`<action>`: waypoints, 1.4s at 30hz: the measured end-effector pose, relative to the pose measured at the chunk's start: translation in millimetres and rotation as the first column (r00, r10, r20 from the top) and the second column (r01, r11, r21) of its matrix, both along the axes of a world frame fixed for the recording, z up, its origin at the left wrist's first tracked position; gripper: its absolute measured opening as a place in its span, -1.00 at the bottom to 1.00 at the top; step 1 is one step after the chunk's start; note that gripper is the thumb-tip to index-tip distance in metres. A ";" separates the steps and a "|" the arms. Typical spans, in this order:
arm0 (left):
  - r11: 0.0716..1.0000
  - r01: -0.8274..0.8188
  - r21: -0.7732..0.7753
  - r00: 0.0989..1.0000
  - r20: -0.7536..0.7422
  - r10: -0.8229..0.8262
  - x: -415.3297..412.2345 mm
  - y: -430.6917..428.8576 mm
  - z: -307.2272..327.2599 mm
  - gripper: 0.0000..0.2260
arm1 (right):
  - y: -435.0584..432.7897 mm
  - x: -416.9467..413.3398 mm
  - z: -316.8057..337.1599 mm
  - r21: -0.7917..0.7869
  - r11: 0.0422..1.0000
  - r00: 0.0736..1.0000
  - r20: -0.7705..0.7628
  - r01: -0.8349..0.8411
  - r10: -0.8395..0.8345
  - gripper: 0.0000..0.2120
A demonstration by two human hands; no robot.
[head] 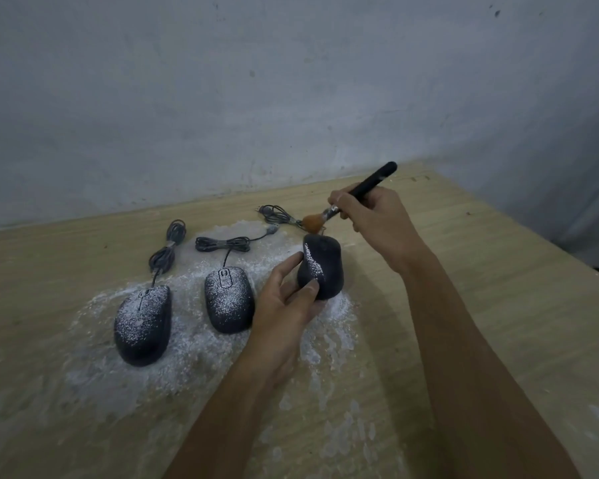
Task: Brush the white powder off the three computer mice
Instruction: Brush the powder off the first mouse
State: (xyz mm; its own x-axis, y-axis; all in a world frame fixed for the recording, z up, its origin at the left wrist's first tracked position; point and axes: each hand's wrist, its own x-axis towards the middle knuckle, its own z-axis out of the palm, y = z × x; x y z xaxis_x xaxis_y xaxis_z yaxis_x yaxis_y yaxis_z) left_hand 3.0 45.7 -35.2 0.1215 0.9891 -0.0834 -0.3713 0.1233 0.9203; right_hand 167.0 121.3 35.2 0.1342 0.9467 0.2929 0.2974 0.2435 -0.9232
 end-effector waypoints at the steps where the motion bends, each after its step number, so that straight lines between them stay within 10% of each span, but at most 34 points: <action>1: 1.000 -0.001 0.000 1.000 -0.002 0.001 0.3 0.1 0.5 -0.63 | -0.9 3.4 0.6 -0.026 0.999 1.000 0.003 -0.026 0.026 -0.88; 42: 0.998 -0.014 -0.060 0.997 0.076 0.018 1.9 -2.9 6.9 -0.66 | -17.9 7.7 14.2 -0.108 0.966 0.952 0.176 -0.233 0.249 -0.85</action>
State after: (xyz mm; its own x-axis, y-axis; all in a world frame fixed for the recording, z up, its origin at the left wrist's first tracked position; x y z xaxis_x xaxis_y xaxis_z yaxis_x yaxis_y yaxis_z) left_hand 4.9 42.9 -28.3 0.1137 0.9846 -0.1328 -0.4423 0.1698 0.8806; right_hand 174.7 103.3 49.4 -0.1504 0.9665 0.2077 0.4081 0.2521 -0.8774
